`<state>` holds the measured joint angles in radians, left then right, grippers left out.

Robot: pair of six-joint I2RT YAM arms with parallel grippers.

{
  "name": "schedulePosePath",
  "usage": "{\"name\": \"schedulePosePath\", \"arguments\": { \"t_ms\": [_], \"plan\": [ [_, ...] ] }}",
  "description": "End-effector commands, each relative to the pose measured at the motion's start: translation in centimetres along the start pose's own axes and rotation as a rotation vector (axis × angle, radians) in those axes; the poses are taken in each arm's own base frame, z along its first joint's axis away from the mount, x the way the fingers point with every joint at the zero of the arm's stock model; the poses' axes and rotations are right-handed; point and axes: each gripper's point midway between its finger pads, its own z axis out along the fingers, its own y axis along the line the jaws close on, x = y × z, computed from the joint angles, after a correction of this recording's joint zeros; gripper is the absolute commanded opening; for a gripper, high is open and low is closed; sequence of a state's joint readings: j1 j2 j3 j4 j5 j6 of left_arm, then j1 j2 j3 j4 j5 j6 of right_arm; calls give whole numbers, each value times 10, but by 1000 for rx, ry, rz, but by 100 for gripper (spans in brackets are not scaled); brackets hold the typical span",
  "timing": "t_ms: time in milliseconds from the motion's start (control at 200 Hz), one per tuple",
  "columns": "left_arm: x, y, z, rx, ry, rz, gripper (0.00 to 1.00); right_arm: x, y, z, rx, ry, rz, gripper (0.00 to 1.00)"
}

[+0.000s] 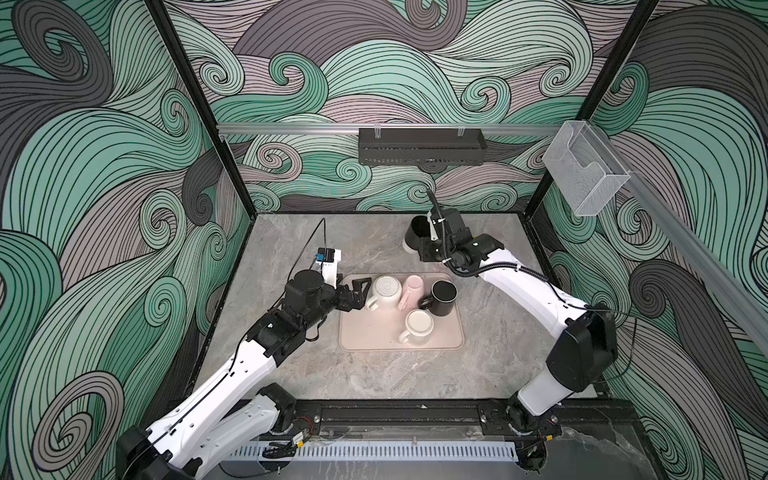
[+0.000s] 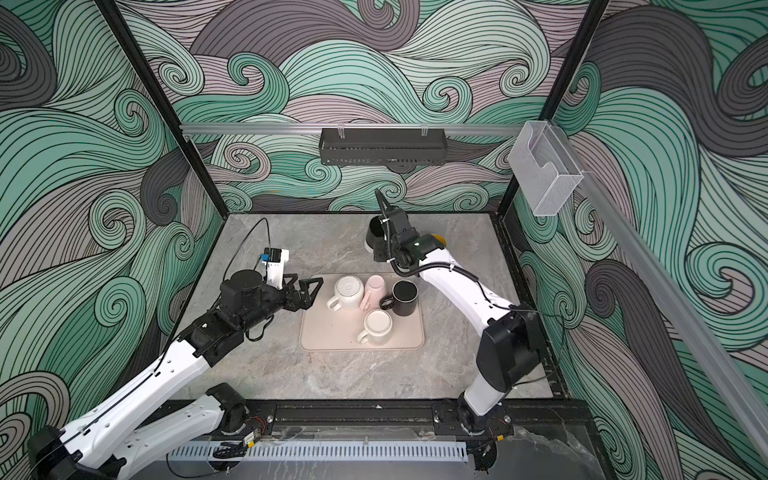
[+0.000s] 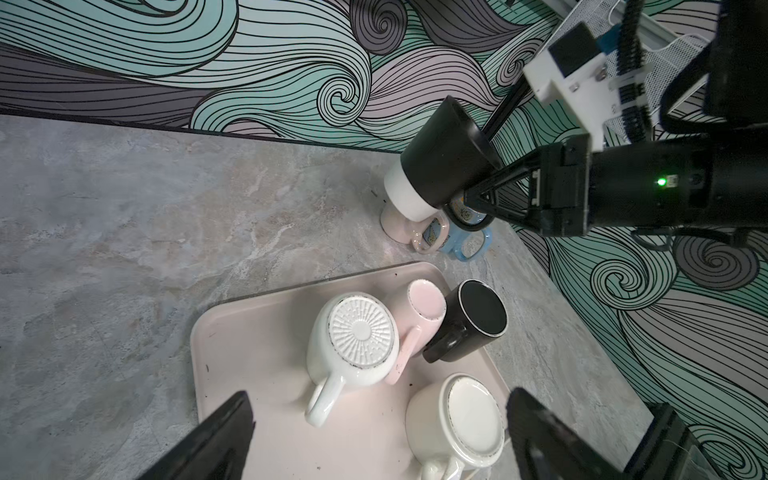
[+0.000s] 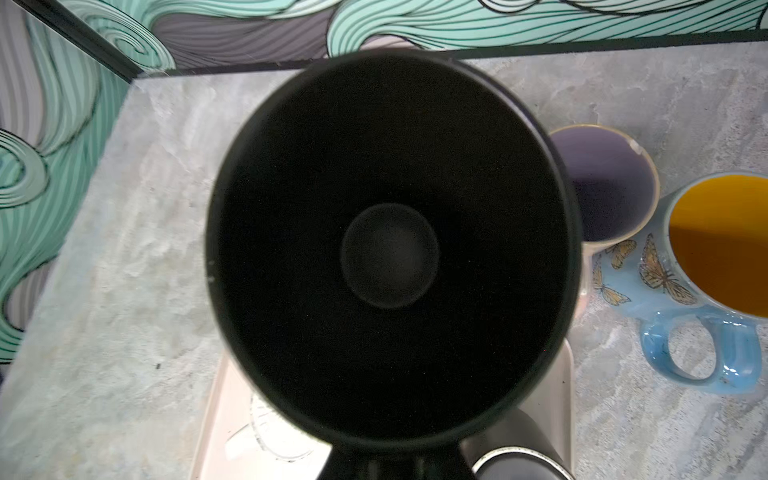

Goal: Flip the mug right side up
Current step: 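Carry the upright black mug beyond the tray with the right gripper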

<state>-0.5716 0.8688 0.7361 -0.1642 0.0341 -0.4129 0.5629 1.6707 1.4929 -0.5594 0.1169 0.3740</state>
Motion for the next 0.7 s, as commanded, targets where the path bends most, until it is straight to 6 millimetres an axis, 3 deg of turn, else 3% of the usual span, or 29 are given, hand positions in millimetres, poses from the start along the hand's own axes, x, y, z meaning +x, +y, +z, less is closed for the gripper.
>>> {"name": "schedulePosePath", "arguments": {
  "t_ms": [0, 360, 695],
  "plan": [
    [4, -1, 1, 13, 10, -5, 96, -45, 0, -16, 52, -135, -35, 0],
    [7, -1, 2, 15, 13, -10, 96, -33, -7, 41, 148, -35, -105, 0],
    [10, -2, 3, 25, 23, -17, 95, -25, -12, 71, 173, 9, -105, 0]
  ]
}}
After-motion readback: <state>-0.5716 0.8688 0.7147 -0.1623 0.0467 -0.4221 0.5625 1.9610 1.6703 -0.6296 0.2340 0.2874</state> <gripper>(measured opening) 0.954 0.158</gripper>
